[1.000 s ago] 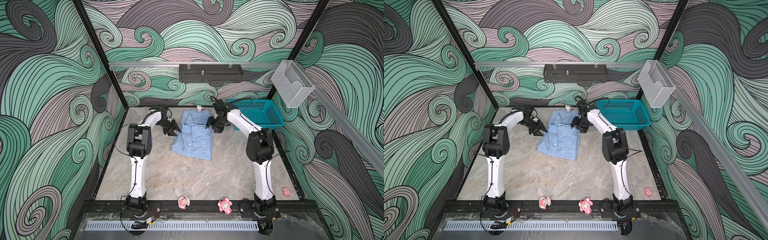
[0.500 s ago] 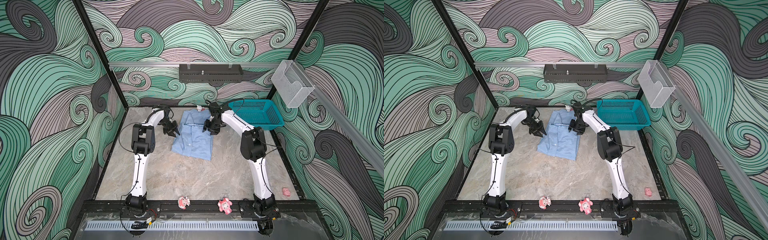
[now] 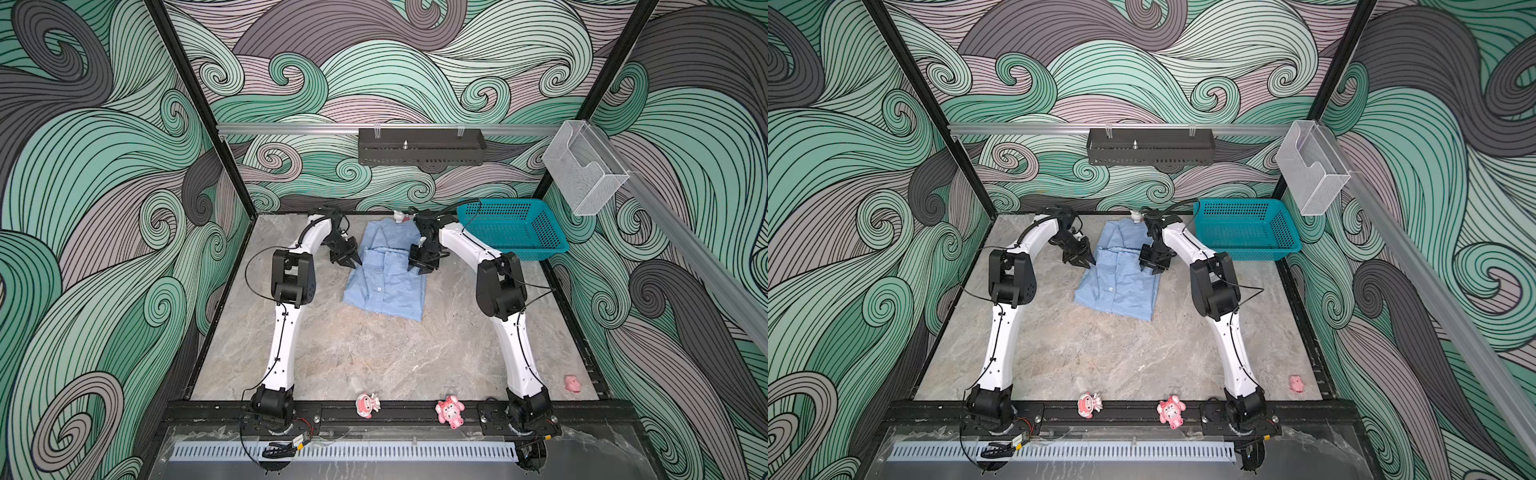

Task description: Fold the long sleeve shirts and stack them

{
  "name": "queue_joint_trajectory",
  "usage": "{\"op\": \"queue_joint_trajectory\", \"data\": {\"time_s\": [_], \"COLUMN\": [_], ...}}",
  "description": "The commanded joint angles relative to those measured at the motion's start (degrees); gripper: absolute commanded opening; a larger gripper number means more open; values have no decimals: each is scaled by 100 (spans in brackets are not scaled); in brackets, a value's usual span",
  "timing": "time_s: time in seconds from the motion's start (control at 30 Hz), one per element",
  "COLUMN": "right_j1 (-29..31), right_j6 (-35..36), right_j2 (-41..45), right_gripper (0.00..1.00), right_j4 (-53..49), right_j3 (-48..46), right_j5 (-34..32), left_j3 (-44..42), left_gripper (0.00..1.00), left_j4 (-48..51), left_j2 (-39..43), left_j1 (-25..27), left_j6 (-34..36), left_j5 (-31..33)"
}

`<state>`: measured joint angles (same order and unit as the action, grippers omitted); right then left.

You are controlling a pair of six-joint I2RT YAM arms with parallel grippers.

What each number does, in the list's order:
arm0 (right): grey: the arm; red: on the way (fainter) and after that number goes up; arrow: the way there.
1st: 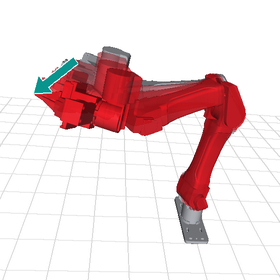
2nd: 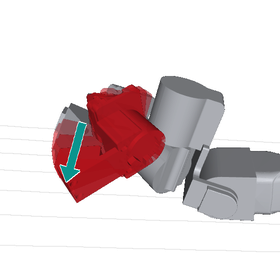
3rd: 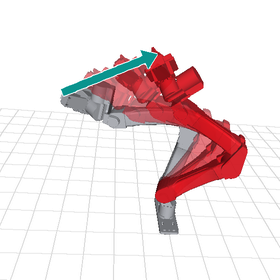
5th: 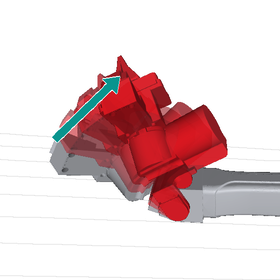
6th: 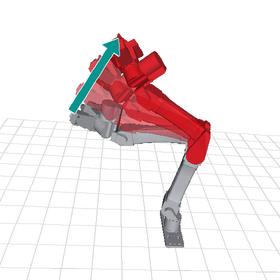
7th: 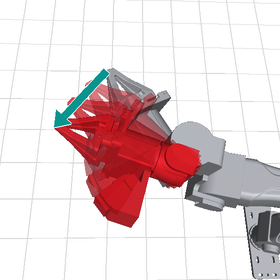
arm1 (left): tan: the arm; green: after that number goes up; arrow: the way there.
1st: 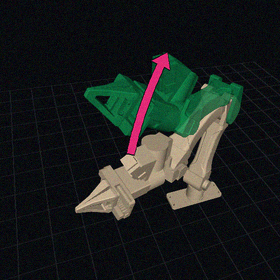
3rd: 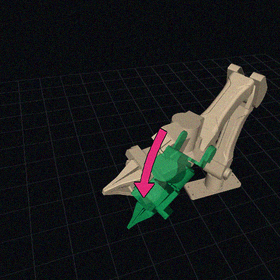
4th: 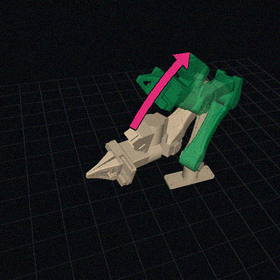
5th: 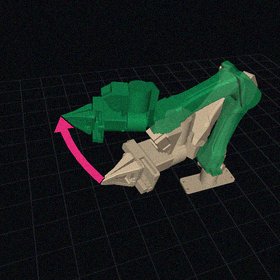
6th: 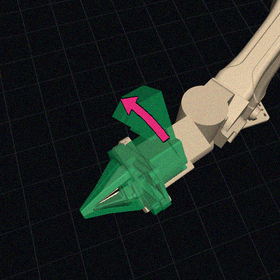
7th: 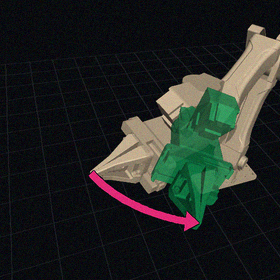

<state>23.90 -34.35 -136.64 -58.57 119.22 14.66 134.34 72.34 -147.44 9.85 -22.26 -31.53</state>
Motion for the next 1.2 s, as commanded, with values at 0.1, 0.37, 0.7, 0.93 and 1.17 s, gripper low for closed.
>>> {"op": "queue_joint_trajectory", "data": {"time_s": [0.1,0.37,0.7,0.93,1.17], "right_j1": [-17,-87,-103,-16,-87], "right_j6": [119,135,115,501,904], "right_j2": [-100,-156,-212,529,286], "right_gripper": [37,24,17,41,41], "right_j4": [-275,-478,-594,-446,-179], "right_j3": [87,12,36,54,782], "right_j5": [-225,-513,-489,-582,-669], "left_j3": [232,-621,-611,-1203,-3528], "left_gripper": [8,0,0,46,49], "left_j4": [237,-218,-111,-687,-1974], "left_j2": [-146,918,855,1843,3330], "left_j1": [71,-264,-396,-369,-108], "left_j6": [123,-40,-34,-226,-1067], "left_j5": [-222,393,295,177,7]}}
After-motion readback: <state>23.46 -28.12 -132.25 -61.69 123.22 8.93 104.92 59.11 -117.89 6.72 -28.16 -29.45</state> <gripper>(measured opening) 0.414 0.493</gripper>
